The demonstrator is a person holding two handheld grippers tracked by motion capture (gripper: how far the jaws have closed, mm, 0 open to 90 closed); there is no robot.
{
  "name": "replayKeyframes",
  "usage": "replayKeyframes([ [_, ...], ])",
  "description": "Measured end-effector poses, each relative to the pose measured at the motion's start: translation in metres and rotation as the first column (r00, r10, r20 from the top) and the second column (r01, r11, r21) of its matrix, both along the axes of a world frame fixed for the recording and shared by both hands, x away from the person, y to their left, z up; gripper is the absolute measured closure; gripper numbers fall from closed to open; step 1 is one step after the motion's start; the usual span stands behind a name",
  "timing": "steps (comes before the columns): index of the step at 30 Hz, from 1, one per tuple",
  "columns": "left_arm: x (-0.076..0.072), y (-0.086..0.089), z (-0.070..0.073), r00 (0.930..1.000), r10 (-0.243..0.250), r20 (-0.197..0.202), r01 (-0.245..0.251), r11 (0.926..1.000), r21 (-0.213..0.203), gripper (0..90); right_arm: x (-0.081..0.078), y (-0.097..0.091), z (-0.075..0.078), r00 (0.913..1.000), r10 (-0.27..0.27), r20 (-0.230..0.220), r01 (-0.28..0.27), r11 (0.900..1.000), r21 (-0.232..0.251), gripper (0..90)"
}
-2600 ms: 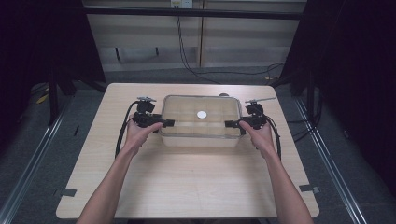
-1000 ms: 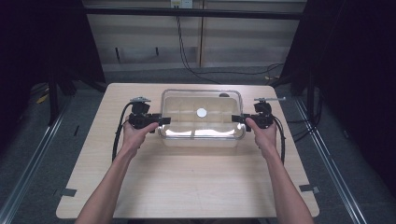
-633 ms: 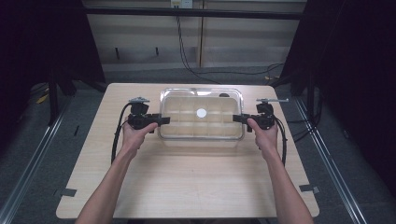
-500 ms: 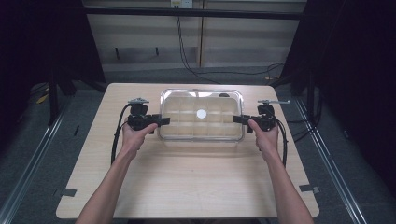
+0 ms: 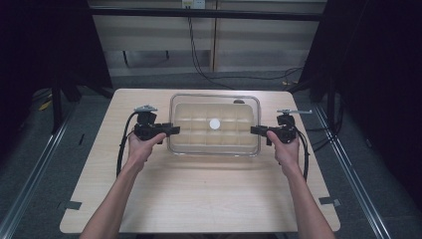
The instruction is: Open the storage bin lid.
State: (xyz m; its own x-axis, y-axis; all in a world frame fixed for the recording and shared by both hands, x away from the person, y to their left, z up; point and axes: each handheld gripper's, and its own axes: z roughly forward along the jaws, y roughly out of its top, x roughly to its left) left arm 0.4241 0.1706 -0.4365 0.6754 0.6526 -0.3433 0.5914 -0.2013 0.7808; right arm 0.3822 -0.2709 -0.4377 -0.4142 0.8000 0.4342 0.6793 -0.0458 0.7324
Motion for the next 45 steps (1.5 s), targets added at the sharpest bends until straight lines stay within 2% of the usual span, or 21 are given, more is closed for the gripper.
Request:
replayKeyframes([
  [5, -0.005, 0.003, 0.003, 0.9999, -0.013, 0.011, 0.013, 0.9998, -0.014, 57.9, -0.004, -0.001, 0.004, 1.0, 0.006, 0.005, -0.006, 0.9991, 0.041, 64.6],
  [12, -0.01, 0.003, 0.005, 0.9997, -0.012, 0.021, 0.013, 0.9998, -0.013, 60.6, -0.009, -0.001, 0.006, 0.9999, 0.011, 0.011, -0.012, 0.9992, 0.039, 67.4],
  [19, -0.016, 0.003, 0.005, 0.9989, -0.034, 0.033, 0.034, 0.9994, -0.008, 63.5, -0.017, -0.002, 0.007, 1.0, 0.003, 0.006, -0.003, 0.9997, 0.026, 68.0],
  [21, -0.017, 0.004, 0.005, 0.9989, -0.034, 0.032, 0.035, 0.9992, -0.017, 64.9, -0.018, -0.003, 0.007, 1.0, 0.005, 0.008, -0.005, 0.9993, 0.037, 68.1],
  [25, -0.019, 0.006, 0.006, 0.998, -0.053, 0.033, 0.053, 0.9985, -0.01, 65.5, -0.019, -0.004, 0.004, 0.9999, 0.004, 0.015, -0.005, 0.9985, 0.054, 68.1],
  [31, -0.025, 0.01, 0.011, 0.9975, -0.052, 0.048, 0.054, 0.9982, -0.025, 67.3, -0.023, -0.001, 0.002, 0.9997, 0.011, 0.023, -0.012, 0.9986, 0.052, 67.6],
  [38, -0.031, 0.01, 0.012, 0.9972, -0.045, 0.06, 0.047, 0.9988, -0.018, 67.3, -0.028, -0.001, 0.002, 0.9992, 0.012, 0.037, -0.014, 0.9974, 0.071, 68.0],
  [41, -0.034, 0.013, 0.012, 0.9965, -0.057, 0.062, 0.057, 0.9984, 0.001, 67.2, -0.03, 0.001, 0.002, 0.9989, 0.024, 0.04, -0.026, 0.9976, 0.063, 68.1],
  [45, -0.038, 0.018, 0.011, 0.9969, -0.045, 0.065, 0.045, 0.9989, -0.007, 67.3, -0.033, 0.004, 0.005, 0.9983, 0.033, 0.048, -0.037, 0.9967, 0.073, 68.8],
])
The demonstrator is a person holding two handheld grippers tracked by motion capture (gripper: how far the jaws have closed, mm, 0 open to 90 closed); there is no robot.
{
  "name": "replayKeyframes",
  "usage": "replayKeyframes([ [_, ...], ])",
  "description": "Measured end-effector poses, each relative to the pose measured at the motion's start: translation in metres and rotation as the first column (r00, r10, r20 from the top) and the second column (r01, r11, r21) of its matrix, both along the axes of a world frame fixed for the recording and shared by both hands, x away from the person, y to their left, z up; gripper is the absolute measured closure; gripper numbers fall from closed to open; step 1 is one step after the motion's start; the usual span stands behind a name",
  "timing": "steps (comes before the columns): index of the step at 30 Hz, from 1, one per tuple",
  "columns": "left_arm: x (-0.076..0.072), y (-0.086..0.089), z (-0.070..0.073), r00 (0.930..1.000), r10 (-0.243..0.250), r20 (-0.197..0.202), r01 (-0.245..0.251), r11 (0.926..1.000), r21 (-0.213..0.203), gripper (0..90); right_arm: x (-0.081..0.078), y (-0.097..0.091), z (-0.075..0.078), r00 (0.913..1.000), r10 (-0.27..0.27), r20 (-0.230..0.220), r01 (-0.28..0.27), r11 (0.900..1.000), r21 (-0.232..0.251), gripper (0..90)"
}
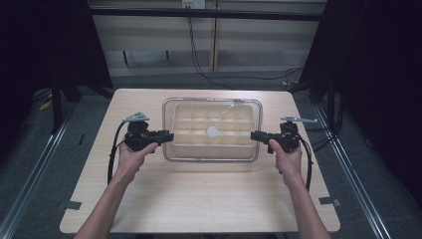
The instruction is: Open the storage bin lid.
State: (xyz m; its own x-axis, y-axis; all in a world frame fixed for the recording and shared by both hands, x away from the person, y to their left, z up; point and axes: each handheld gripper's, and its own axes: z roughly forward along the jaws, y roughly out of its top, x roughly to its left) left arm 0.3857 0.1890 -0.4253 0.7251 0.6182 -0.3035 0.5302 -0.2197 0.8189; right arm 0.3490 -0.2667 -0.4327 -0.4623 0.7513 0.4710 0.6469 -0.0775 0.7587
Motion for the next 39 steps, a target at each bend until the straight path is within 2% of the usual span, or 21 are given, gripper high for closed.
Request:
replayKeyframes([
  [4, -0.004, 0.003, 0.0, 1.0, 0.005, -0.006, -0.005, 1.0, -0.006, 67.4, -0.003, 0.003, 0.005, 0.9998, 0.013, 0.017, -0.013, 0.9999, 0.004, 69.5],
  [7, -0.01, 0.006, 0.001, 1.0, -0.003, 0.0, 0.003, 1.0, 0.004, 67.4, -0.007, 0.004, 0.006, 0.9995, 0.022, 0.022, -0.022, 0.9997, 0.001, 69.7],
  [11, -0.014, 0.009, 0.0, 1.0, 0.004, -0.005, -0.004, 0.9999, -0.011, 67.5, -0.01, 0.007, 0.008, 0.999, 0.034, 0.03, -0.034, 0.9994, -0.001, 69.8],
  [13, -0.015, 0.01, -0.001, 0.9999, -0.008, -0.01, 0.008, 0.9997, -0.023, 68.3, -0.012, 0.008, 0.01, 0.9991, 0.027, 0.033, -0.027, 0.9996, -0.012, 69.2],
  [16, -0.019, 0.011, 0.0, 0.9999, -0.016, -0.002, 0.016, 0.9999, -0.003, 67.8, -0.014, 0.008, 0.012, 0.9992, 0.027, 0.031, -0.027, 0.9995, -0.014, 69.6],
  [23, -0.027, 0.012, 0.003, 0.9997, -0.02, 0.01, 0.02, 0.9997, 0.012, 67.4, -0.024, 0.008, 0.02, 0.9976, 0.048, 0.05, -0.048, 0.9989, -0.003, 70.4],
  [27, -0.033, 0.01, 0.001, 0.9997, -0.024, -0.003, 0.024, 0.9997, -0.005, 67.6, -0.031, 0.006, 0.02, 0.9976, 0.031, 0.061, -0.032, 0.9995, 0.006, 71.1],
  [30, -0.035, 0.008, -0.001, 0.9998, -0.02, -0.006, 0.02, 0.9998, 0.006, 67.5, -0.035, 0.005, 0.02, 0.9982, 0.024, 0.056, -0.024, 0.9997, 0.004, 71.0],
  [32, -0.036, 0.007, -0.002, 0.9999, -0.01, -0.011, 0.01, 0.9999, -0.007, 67.2, -0.037, 0.005, 0.02, 0.9978, 0.026, 0.06, -0.026, 0.9997, -0.004, 71.1],
  [39, -0.042, 0.006, -0.002, 0.9995, -0.031, -0.005, 0.031, 0.9995, 0.007, 66.9, -0.047, 0.005, 0.022, 0.9979, 0.031, 0.056, -0.03, 0.9994, -0.018, 71.0],
])
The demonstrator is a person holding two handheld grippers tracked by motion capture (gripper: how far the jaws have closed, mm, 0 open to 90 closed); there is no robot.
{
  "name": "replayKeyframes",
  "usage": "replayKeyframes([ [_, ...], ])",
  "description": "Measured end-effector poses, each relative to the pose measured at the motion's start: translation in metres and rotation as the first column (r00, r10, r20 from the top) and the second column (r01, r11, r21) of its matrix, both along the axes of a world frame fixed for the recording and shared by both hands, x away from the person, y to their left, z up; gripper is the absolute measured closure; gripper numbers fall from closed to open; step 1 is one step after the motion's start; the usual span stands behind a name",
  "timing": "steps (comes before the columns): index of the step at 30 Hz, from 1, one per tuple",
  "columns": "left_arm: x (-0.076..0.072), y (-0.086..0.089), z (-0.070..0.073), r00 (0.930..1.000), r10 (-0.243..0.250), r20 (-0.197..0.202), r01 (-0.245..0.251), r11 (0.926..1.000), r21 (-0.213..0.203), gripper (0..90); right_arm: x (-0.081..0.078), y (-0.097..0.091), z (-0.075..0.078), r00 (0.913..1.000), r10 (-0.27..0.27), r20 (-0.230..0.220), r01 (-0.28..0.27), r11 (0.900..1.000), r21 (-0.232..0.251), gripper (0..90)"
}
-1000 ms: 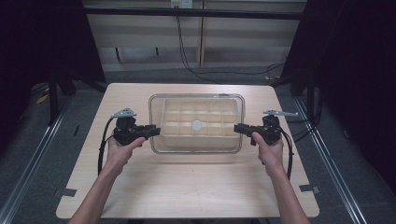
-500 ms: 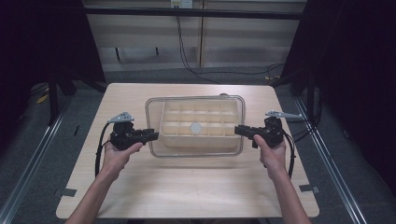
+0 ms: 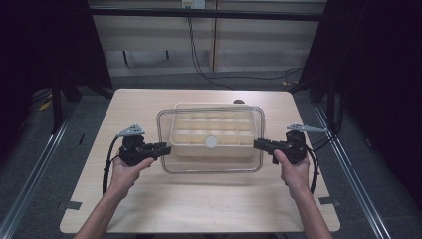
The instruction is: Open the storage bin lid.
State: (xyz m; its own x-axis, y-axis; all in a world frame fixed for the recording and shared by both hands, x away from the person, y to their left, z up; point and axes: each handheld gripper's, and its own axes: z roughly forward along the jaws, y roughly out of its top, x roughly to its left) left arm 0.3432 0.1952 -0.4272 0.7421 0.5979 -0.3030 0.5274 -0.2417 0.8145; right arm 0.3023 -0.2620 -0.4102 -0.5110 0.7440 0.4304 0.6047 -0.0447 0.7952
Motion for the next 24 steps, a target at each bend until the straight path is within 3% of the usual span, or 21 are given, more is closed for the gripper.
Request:
replayKeyframes([
  [7, -0.004, 0.0, 0.001, 1.0, 0.001, 0.0, -0.001, 0.9999, 0.017, 66.7, -0.005, 0.002, -0.007, 0.9999, -0.011, -0.01, 0.011, 0.9999, -0.007, 70.3],
  [19, -0.024, 0.004, 0.002, 0.9999, -0.009, 0.006, 0.009, 0.9992, 0.038, 66.6, -0.026, 0.008, -0.006, 1.0, 0.004, -0.004, -0.004, 0.9994, -0.036, 69.9],
  [24, -0.032, 0.006, 0.001, 0.9998, -0.021, 0.0, 0.021, 0.9988, 0.043, 66.8, -0.033, 0.008, -0.011, 0.9994, 0.016, -0.03, -0.017, 0.9993, -0.033, 69.9],
])
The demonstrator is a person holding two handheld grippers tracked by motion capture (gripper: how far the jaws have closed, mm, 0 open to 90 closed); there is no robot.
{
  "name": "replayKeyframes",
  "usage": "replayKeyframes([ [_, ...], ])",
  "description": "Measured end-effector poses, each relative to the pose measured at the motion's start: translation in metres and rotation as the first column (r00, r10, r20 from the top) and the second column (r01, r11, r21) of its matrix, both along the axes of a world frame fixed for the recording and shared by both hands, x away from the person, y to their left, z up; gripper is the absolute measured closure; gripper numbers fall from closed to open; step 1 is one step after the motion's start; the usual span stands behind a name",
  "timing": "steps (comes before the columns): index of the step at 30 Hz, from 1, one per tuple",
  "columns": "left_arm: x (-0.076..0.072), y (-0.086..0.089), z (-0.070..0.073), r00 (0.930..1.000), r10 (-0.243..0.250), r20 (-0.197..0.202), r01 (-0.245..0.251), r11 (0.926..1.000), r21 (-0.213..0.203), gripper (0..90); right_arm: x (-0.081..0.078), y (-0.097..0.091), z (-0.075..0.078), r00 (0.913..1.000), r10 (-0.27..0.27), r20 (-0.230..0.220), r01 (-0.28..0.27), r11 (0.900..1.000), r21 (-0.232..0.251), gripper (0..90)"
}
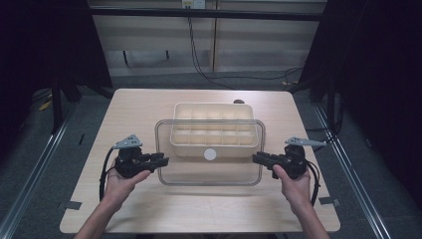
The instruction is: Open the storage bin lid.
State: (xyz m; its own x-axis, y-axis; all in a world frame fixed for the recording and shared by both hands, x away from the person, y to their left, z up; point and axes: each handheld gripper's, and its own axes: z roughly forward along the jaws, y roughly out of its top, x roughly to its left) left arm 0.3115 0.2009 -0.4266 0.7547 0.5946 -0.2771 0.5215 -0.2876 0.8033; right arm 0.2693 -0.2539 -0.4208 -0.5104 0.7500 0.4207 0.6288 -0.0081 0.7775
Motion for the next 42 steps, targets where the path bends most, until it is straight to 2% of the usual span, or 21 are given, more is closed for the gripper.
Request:
replayKeyframes([
  [4, -0.005, -0.002, -0.004, 0.9999, 0.006, 0.008, -0.006, 0.9998, 0.019, 66.0, -0.003, 0.0, -0.004, 0.9999, 0.005, -0.016, -0.005, 1.0, 0.001, 69.5],
  [8, -0.009, -0.001, -0.006, 1.0, 0.006, -0.004, -0.006, 0.9998, 0.017, 66.1, -0.004, 0.001, -0.01, 0.9992, -0.002, -0.041, 0.002, 1.0, -0.004, 68.7],
  [14, -0.015, 0.001, -0.005, 0.9998, -0.01, -0.018, 0.01, 0.9996, 0.025, 67.0, -0.01, 0.002, -0.011, 0.9985, 0.014, -0.052, -0.015, 0.9998, -0.009, 68.7],
  [17, -0.019, 0.001, -0.005, 0.9992, -0.027, -0.03, 0.027, 0.9996, -0.001, 67.5, -0.015, 0.0, -0.011, 0.9982, 0.012, -0.058, -0.013, 0.9999, -0.005, 68.7],
  [19, -0.022, 0.001, -0.005, 0.9994, -0.027, -0.023, 0.027, 0.9996, -0.012, 68.0, -0.018, -0.002, -0.011, 0.998, 0.011, -0.063, -0.01, 0.9999, 0.01, 68.8],
  [27, -0.033, 0.001, -0.004, 0.999, -0.032, -0.031, 0.032, 0.9995, -0.006, 68.1, -0.029, -0.003, -0.01, 0.9977, 0.023, -0.063, -0.022, 0.9996, 0.017, 69.1],
  [32, -0.039, 0.002, -0.01, 0.998, -0.043, -0.047, 0.044, 0.9988, 0.02, 68.0, -0.033, -0.003, -0.013, 0.9968, 0.03, -0.074, -0.029, 0.9995, 0.016, 69.2],
  [42, -0.045, 0.004, -0.018, 0.9965, -0.046, -0.07, 0.048, 0.9983, 0.034, 67.5, -0.045, 0.0, -0.018, 0.9943, 0.04, -0.099, -0.039, 0.9992, 0.012, 70.1],
])
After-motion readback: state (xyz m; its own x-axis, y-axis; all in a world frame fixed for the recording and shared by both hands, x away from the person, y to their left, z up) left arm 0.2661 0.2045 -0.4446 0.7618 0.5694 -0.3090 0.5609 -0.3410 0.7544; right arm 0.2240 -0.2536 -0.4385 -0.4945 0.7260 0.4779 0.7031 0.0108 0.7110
